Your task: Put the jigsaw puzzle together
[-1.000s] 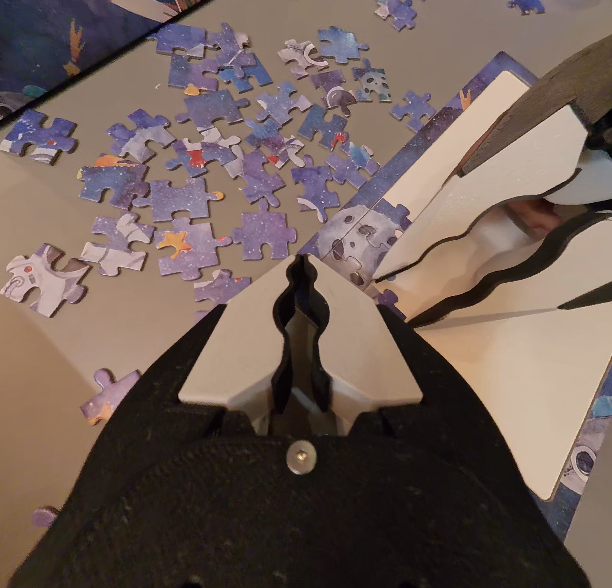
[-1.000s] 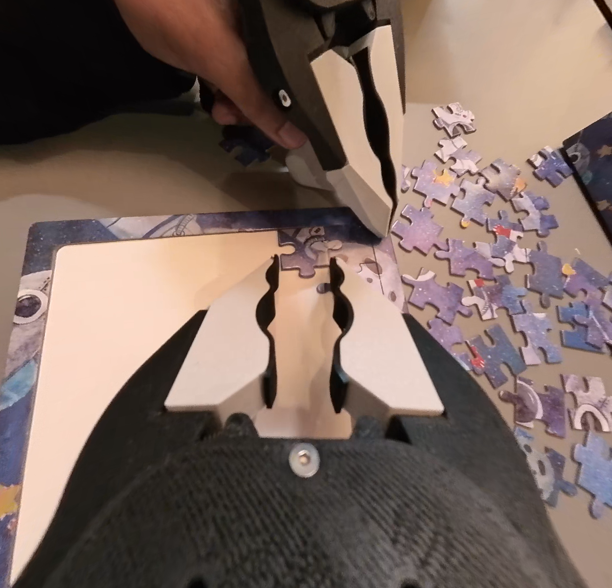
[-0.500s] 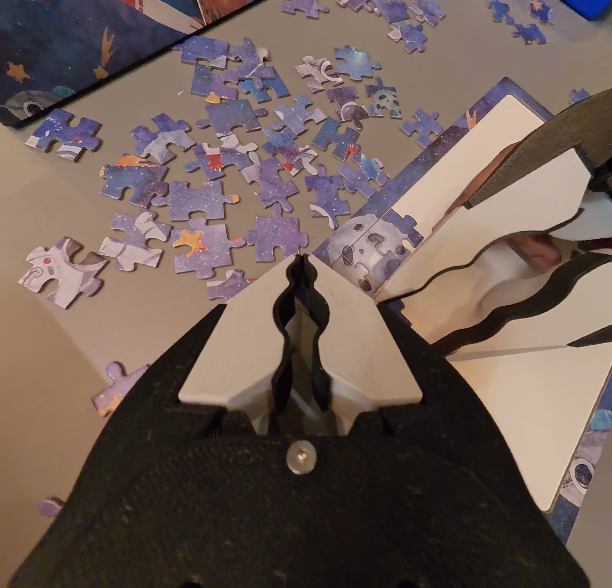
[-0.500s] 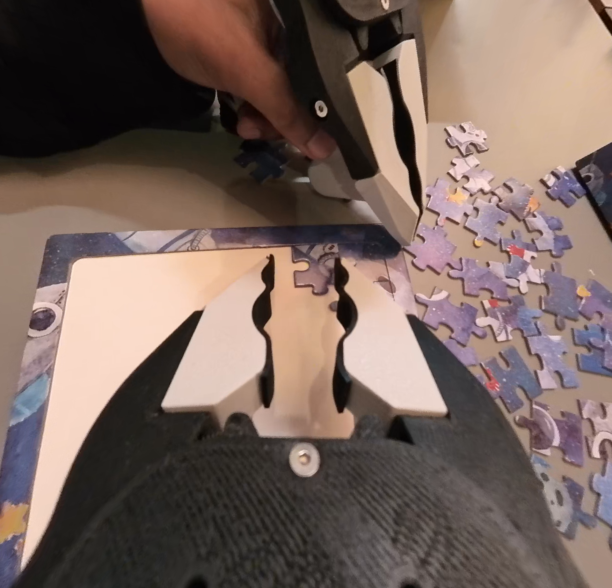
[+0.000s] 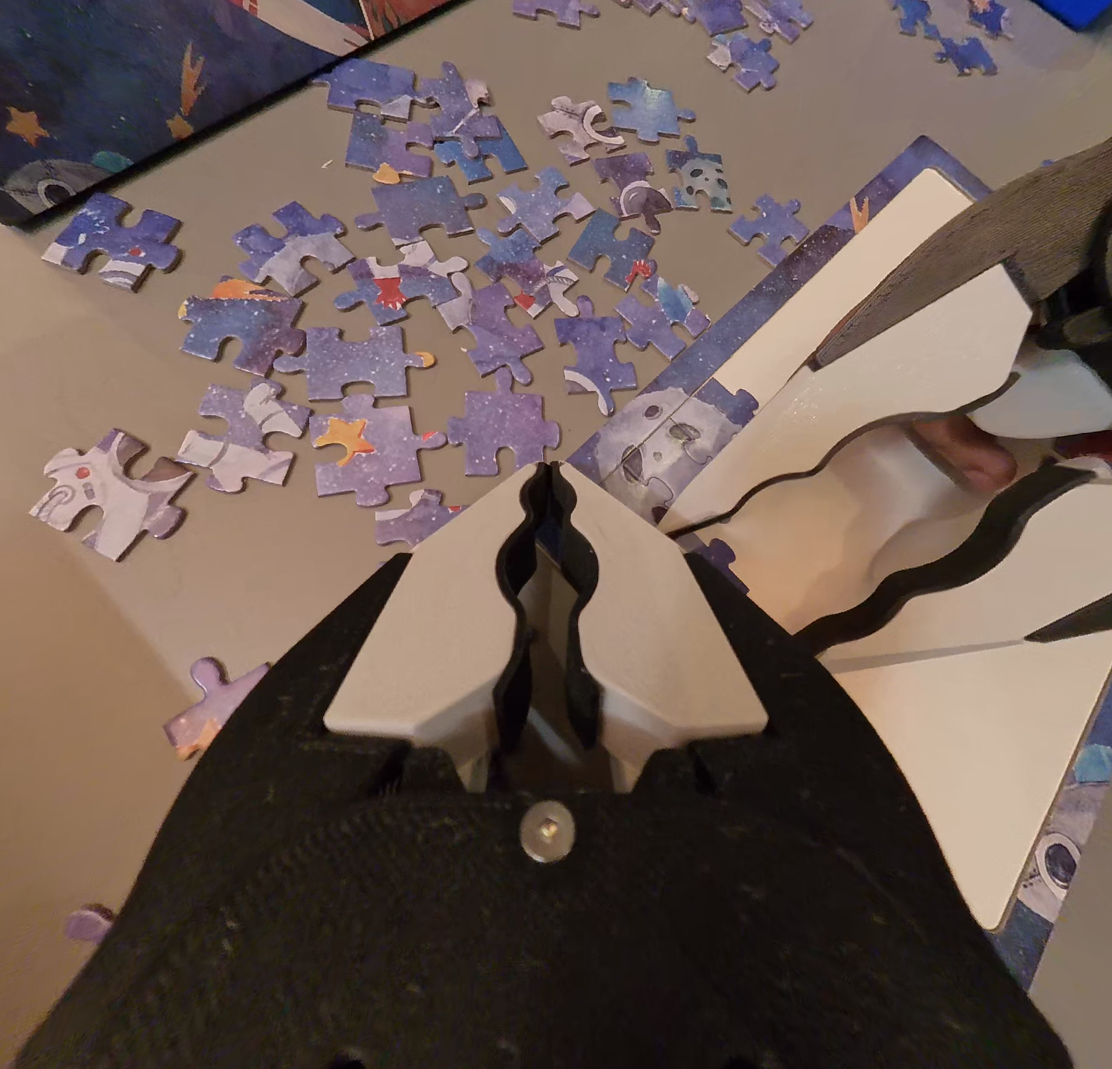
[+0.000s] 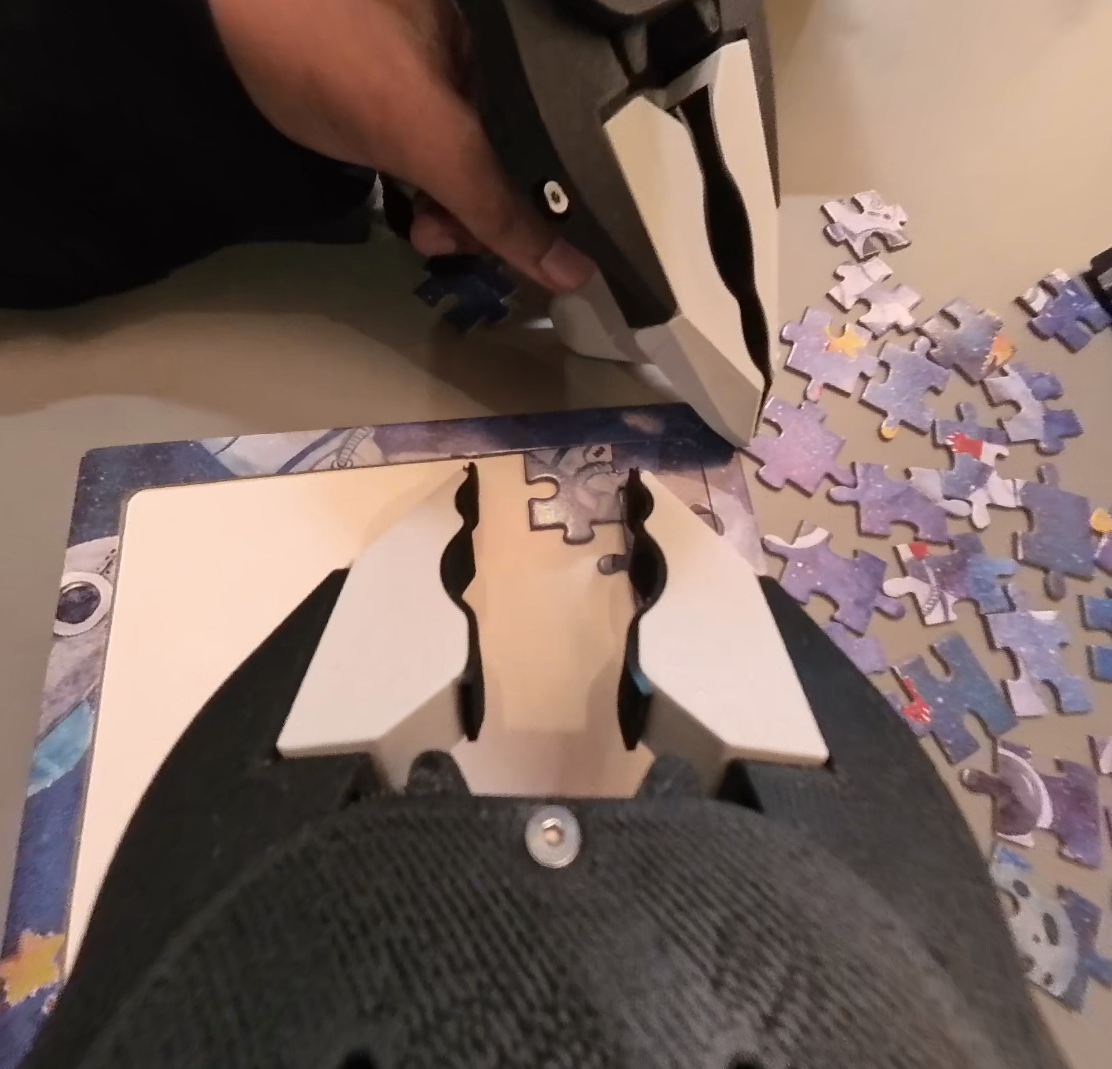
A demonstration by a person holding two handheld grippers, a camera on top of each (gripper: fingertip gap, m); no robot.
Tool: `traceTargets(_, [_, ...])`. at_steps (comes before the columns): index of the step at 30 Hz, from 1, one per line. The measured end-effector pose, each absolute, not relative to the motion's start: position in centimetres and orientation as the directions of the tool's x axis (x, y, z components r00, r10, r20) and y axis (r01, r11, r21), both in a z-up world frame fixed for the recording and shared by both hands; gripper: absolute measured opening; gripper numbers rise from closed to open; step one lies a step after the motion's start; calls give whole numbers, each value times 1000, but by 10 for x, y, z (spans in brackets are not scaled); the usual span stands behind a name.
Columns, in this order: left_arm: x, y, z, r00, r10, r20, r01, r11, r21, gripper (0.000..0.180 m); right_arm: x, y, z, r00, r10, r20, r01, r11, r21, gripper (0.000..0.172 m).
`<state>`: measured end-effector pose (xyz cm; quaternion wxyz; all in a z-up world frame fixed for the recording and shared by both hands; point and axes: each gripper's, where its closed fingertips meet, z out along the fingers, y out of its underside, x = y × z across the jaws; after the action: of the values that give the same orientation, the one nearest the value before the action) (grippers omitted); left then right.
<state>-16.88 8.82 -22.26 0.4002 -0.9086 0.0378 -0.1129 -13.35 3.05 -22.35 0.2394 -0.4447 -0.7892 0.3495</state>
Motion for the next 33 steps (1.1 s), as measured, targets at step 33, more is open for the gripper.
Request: traceTargets(33, [-169,88,-225,973,-155,172,19,-685,-728,0,-136,41,-223,-462,871,169,520,420,-743,48])
